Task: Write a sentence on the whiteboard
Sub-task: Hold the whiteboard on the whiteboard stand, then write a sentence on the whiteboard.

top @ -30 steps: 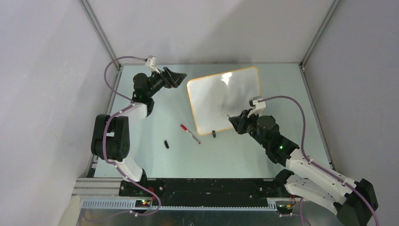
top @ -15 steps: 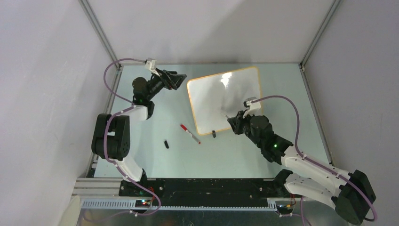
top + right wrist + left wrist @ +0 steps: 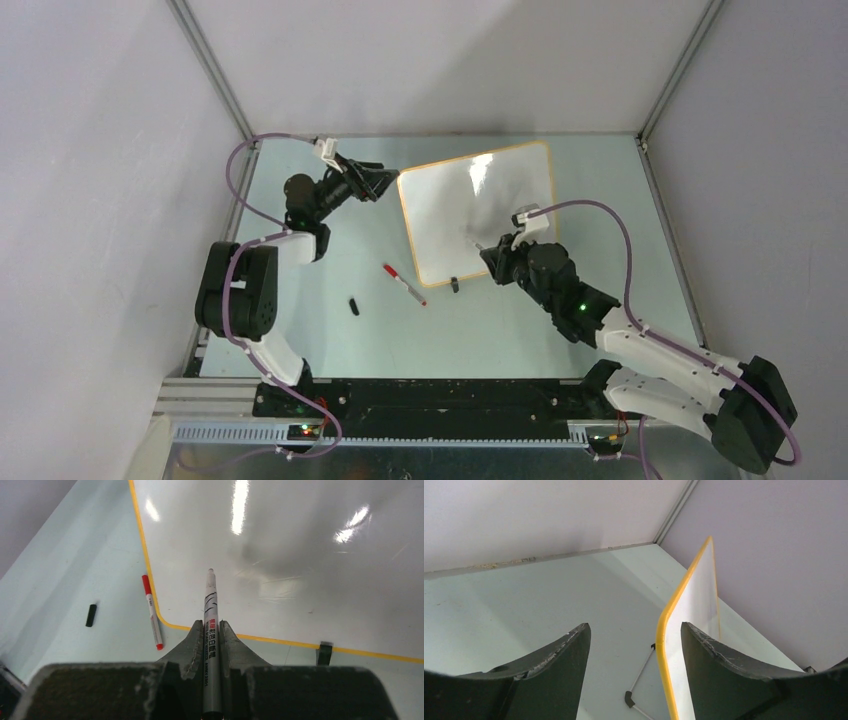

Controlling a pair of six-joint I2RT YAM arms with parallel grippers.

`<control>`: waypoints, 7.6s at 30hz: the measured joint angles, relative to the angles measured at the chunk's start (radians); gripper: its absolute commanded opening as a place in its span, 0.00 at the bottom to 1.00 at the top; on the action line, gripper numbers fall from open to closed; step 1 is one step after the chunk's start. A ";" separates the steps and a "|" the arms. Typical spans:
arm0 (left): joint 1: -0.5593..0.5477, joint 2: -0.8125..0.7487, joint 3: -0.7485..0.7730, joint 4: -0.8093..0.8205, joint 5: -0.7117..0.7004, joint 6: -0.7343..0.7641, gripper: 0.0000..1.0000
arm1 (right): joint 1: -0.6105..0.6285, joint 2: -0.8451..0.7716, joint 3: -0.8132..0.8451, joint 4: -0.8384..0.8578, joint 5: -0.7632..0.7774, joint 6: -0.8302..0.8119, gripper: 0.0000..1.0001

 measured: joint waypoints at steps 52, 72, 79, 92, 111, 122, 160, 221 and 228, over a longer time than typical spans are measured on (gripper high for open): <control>0.008 0.221 0.144 0.247 0.264 -0.349 0.24 | 0.032 0.635 1.052 -0.617 -0.084 -0.142 0.00; 0.013 0.223 0.146 0.220 0.289 -0.340 0.06 | 0.030 0.637 1.054 -0.629 -0.081 -0.183 0.00; 0.014 0.244 0.164 0.228 0.294 -0.369 0.00 | 0.014 0.666 1.117 -0.646 -0.086 -0.183 0.00; 0.020 0.266 0.174 0.265 0.307 -0.404 0.00 | -0.029 0.706 1.135 -0.668 -0.106 -0.178 0.00; 0.021 0.274 0.174 0.284 0.307 -0.425 0.00 | -0.045 0.733 1.157 -0.668 -0.141 -0.173 0.00; 0.021 0.274 0.174 0.284 0.307 -0.425 0.00 | 0.002 0.769 1.176 -0.671 -0.115 -0.195 0.00; 0.021 0.274 0.174 0.286 0.307 -0.426 0.00 | 0.076 0.893 1.313 -0.711 0.083 -0.269 0.00; 0.022 0.274 0.174 0.275 0.306 -0.424 0.00 | 0.058 0.906 1.290 -0.763 0.083 -0.269 0.00; 0.021 0.274 0.174 0.276 0.307 -0.424 0.00 | 0.050 0.924 1.334 -0.772 0.084 -0.269 0.00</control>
